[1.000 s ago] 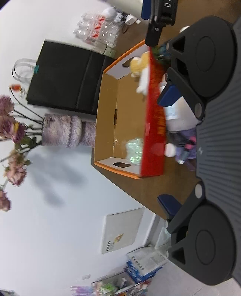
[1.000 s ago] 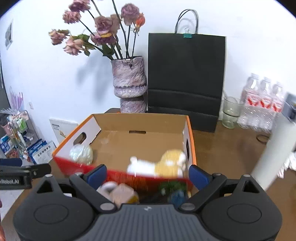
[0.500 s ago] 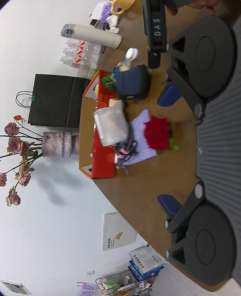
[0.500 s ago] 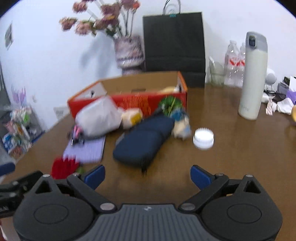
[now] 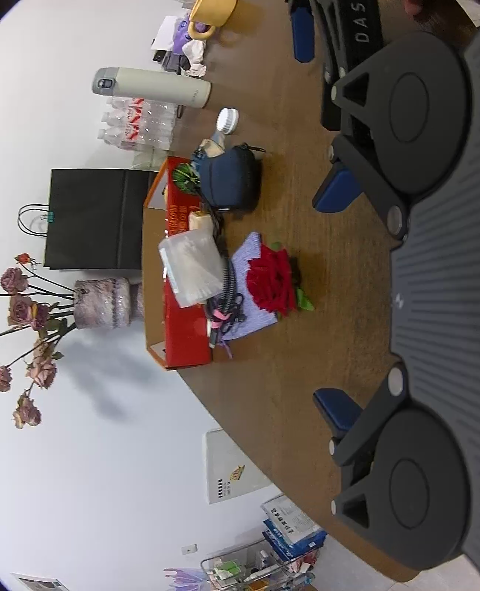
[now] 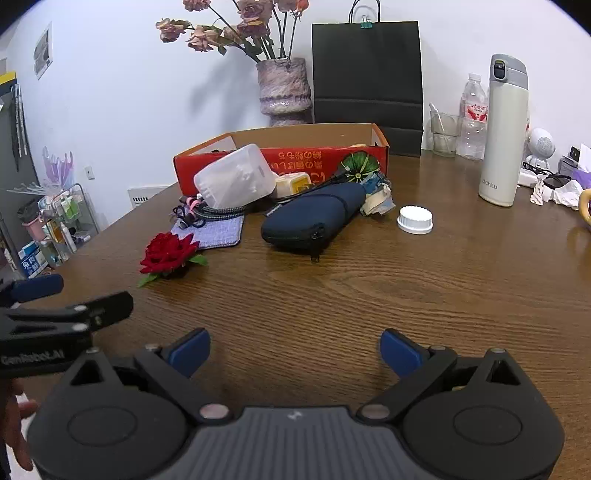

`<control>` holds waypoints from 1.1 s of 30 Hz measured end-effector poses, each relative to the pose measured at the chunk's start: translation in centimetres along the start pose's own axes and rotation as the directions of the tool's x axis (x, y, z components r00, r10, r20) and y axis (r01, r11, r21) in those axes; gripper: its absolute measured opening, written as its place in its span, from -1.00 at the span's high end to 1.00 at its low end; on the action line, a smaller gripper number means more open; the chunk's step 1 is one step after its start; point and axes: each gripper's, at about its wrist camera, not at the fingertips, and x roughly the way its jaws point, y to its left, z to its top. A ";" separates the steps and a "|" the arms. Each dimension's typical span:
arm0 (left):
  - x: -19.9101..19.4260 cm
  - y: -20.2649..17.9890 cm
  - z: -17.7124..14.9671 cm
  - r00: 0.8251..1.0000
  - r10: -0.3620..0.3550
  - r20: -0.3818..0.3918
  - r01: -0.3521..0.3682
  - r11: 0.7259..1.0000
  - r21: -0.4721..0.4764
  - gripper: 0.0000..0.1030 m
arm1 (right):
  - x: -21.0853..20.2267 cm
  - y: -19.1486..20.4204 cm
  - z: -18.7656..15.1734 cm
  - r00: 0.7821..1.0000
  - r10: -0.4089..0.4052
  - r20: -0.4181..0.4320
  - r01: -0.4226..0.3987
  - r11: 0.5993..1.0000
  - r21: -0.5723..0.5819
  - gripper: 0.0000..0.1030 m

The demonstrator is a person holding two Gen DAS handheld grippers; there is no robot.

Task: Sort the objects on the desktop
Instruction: 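Move both open tools back over the table items, then grasp the red rose with the left tool while the right tool grasps the translucent plastic box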

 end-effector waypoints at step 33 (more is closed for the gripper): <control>6.0 5.3 4.7 0.991 -0.108 -0.082 0.096 0.987 -0.131 0.11 | 14.1 6.3 13.7 0.989 0.073 0.127 -0.058 0.991 -0.119 -0.92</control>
